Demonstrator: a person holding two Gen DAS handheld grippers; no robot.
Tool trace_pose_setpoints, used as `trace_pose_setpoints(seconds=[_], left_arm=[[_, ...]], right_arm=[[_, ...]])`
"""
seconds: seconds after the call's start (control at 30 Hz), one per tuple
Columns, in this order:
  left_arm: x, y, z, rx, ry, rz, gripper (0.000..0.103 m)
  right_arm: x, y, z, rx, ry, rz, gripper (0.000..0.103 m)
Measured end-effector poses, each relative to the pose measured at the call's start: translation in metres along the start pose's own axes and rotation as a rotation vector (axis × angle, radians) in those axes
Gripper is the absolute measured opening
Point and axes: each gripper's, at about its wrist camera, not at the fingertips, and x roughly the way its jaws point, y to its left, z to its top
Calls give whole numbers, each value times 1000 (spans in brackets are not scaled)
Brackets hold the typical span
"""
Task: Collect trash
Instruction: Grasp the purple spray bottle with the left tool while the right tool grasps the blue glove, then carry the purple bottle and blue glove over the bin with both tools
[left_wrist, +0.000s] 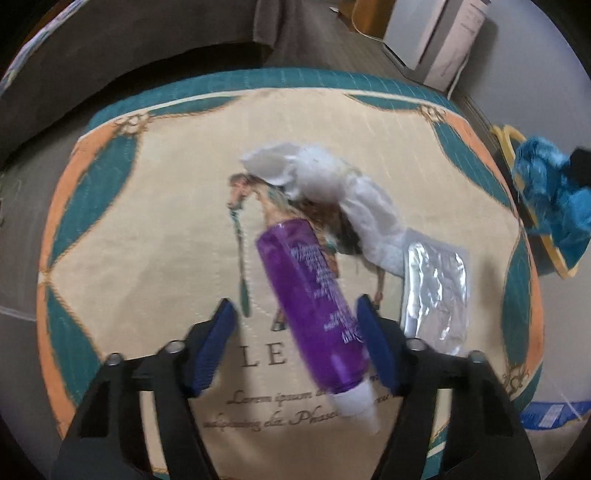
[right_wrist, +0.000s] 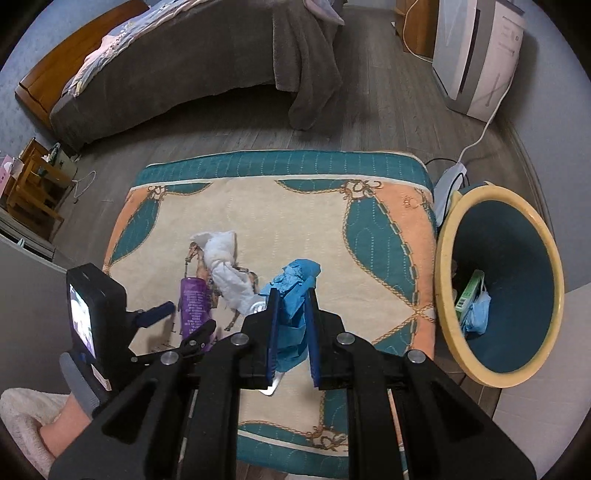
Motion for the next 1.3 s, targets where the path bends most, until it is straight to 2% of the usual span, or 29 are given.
trace_pose_setpoints(seconds=[0.07, 0.13, 0.23, 0.33, 0.53, 0.63, 0.87, 1.13, 1.3], left_arm=[[0, -6, -1, 49, -12, 20, 44], [0, -10, -1, 77, -17, 34, 37], [-5, -10, 1, 80, -22, 45, 37], [-23, -18, 7, 113, -98, 91, 37], [-64, -46, 19, 167, -223, 7, 37], [-81, -64, 23, 188, -260, -40, 36], [-94, -98, 31, 217, -268, -115, 33], [-101, -157, 36, 343, -275, -164, 33], [-104, -195, 52, 405, -275, -189, 33]], right_arm=[[-1, -5, 0, 3, 1, -3, 13], [-2, -10, 0, 15, -2, 1, 13], [-6, -14, 1, 28, -10, 3, 13], [-12, -21, 2, 42, -25, 4, 13], [-34, -43, 8, 74, -93, -17, 13], [-46, -64, 10, 113, -129, -28, 13], [-62, -132, 6, 235, -172, -73, 13], [-62, -213, -15, 424, -171, -96, 13], [-59, -239, -25, 483, -163, -96, 13]])
